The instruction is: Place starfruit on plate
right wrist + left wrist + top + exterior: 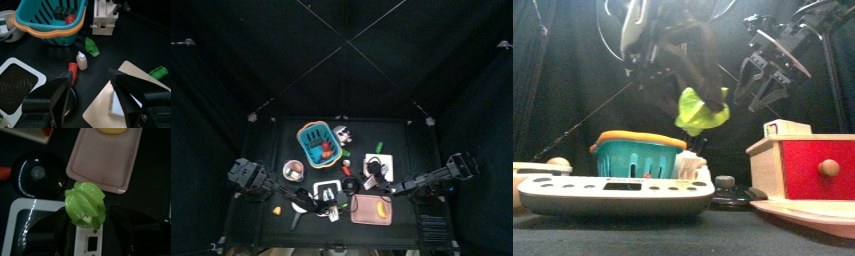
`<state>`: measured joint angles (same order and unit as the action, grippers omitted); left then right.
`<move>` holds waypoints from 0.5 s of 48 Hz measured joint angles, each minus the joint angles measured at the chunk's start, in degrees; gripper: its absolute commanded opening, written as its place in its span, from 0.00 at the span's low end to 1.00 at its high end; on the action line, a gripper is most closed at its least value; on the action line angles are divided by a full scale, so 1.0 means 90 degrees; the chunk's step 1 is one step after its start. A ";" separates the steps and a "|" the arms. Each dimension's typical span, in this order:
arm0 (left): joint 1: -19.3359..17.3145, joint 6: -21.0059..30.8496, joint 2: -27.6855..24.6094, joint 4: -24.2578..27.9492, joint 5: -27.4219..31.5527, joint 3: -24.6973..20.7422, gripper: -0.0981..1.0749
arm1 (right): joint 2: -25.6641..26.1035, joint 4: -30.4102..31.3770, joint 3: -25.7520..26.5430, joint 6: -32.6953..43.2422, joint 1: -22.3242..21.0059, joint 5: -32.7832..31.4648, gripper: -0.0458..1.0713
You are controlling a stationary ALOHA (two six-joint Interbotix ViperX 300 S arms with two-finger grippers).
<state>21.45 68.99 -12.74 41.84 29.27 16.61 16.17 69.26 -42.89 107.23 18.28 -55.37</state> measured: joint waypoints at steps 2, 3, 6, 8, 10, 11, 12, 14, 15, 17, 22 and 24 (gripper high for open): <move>-0.0029 -0.0049 -0.0107 0.0039 -0.0127 -0.0107 0.67 | 0.0029 0.0000 -0.0010 0.0000 0.0020 -0.0029 0.86; -0.0039 -0.0010 -0.0195 0.0059 -0.0205 -0.0195 0.67 | 0.0039 0.0000 -0.0020 -0.0010 0.0020 -0.0039 0.86; -0.0098 -0.0068 -0.0410 0.0107 -0.0371 -0.0400 0.67 | 0.0049 0.0010 -0.0029 0.0000 0.0049 -0.0049 0.86; -0.0137 -0.0039 -0.0527 0.0137 -0.0479 -0.0527 0.67 | 0.0049 0.0010 -0.0020 -0.0010 0.0059 -0.0059 0.86; -0.0195 -0.0078 -0.0605 0.0156 -0.0566 -0.0635 0.67 | 0.0049 0.0010 -0.0029 -0.0010 0.0068 -0.0059 0.86; -0.0205 -0.0078 -0.0645 0.0176 -0.0615 -0.0684 0.67 | 0.0039 0.0010 -0.0029 -0.0010 0.0068 -0.0059 0.86; -0.0225 -0.0078 -0.0674 0.0176 -0.0654 -0.0732 0.67 | 0.0049 0.0010 -0.0039 0.0000 0.0068 -0.0059 0.86; -0.0244 -0.0117 -0.0732 0.0186 -0.0742 -0.0811 0.67 | 0.0049 0.0020 -0.0049 -0.0010 0.0078 -0.0068 0.86; -0.0254 -0.0088 -0.0771 0.0195 -0.0781 -0.0850 0.67 | 0.0049 0.0020 -0.0049 -0.0010 0.0078 -0.0068 0.86; -0.0273 -0.0127 -0.0850 0.0195 -0.0850 -0.0928 0.67 | 0.0049 0.0020 -0.0059 0.0000 0.0078 -0.0078 0.86; -0.0313 -0.0117 -0.1094 0.0195 -0.0947 -0.1143 0.67 | 0.0049 0.0020 -0.0068 -0.0010 0.0078 -0.0078 0.86; -0.0332 -0.0107 -0.1172 0.0186 -0.0957 -0.1201 0.67 | 0.0039 0.0020 -0.0068 -0.0010 0.0078 -0.0088 0.86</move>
<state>18.46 68.03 -23.29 43.51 20.65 5.80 16.52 69.43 -43.51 107.14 18.98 -56.16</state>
